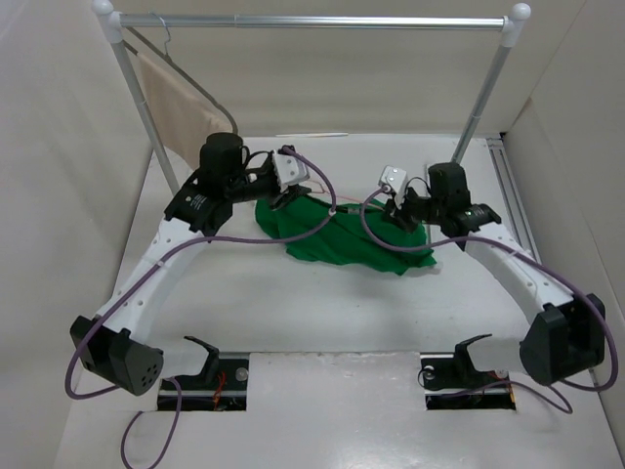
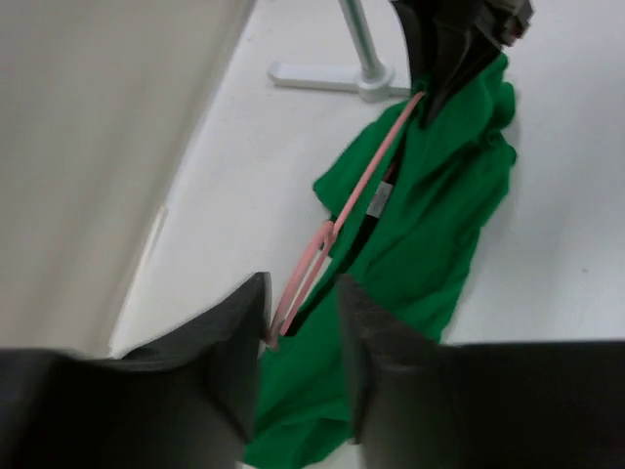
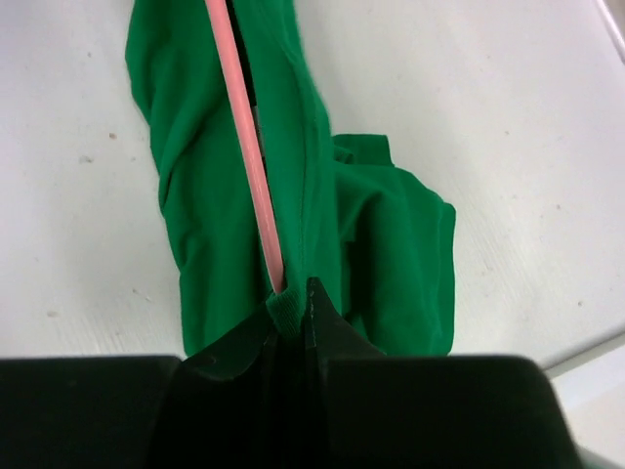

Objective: Place the t-shirt on the hanger
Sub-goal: Hang the hanger with tshirt onto the clothesline

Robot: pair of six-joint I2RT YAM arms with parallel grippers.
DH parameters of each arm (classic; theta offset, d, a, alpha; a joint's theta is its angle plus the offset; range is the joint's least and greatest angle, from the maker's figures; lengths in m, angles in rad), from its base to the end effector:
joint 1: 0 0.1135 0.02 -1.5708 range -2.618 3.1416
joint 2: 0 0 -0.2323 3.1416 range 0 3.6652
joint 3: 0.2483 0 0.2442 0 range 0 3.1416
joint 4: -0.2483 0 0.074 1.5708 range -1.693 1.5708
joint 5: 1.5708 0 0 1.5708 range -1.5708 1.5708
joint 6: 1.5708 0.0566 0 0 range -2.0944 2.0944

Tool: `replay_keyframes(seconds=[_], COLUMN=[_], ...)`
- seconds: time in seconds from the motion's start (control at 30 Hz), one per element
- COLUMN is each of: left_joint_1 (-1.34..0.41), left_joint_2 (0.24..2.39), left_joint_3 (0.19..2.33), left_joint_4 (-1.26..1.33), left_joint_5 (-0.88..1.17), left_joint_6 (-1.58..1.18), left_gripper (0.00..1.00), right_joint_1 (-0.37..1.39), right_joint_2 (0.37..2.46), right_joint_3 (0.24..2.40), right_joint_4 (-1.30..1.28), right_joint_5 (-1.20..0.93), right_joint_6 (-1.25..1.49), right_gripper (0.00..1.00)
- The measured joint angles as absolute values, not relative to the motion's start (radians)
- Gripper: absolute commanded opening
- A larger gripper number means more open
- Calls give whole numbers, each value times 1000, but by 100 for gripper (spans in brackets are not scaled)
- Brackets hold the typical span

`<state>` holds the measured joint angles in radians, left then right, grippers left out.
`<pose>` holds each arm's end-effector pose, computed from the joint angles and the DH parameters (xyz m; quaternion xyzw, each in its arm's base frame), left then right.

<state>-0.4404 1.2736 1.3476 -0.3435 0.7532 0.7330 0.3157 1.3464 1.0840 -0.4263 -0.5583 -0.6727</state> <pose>0.2501 -0.1607 0.3823 0.5951 0.4929 -0.2074 0.5999 0.2822 0.1237 0.2590 -0.5159 0.7095 0.1723 0.4481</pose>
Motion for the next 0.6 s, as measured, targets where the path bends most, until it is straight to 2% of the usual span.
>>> replay_keyframes(seconds=[0.03, 0.07, 0.1, 0.13, 0.17, 0.43, 0.6], left_joint_1=[-442, -444, -445, -446, -447, -448, -448], left_joint_2=[1269, 1262, 1254, 1245, 1237, 1169, 1103], left_joint_3=[1342, 1333, 1322, 1312, 1302, 1243, 1201], left_joint_4=[-307, -270, -234, -205, -178, 23, 70], left_joint_5=[745, 735, 724, 716, 706, 580, 542], left_joint_6=[700, 664, 628, 595, 563, 368, 337], left_gripper=[46, 68, 76, 90, 100, 100, 100], right_joint_1=[314, 310, 304, 297, 291, 220, 192], right_joint_2=[1320, 1292, 1267, 1243, 1225, 1155, 1112], right_joint_3=[1056, 1036, 1023, 1014, 1013, 1073, 1226], right_joint_4=[-398, -376, -366, -354, -348, -388, -518], right_joint_5=[-560, -558, -553, -545, -534, -424, -309], right_joint_6=[-641, -610, -575, -542, -511, -321, -260], right_gripper=[0, 0, 0, 0, 0, 0, 0])
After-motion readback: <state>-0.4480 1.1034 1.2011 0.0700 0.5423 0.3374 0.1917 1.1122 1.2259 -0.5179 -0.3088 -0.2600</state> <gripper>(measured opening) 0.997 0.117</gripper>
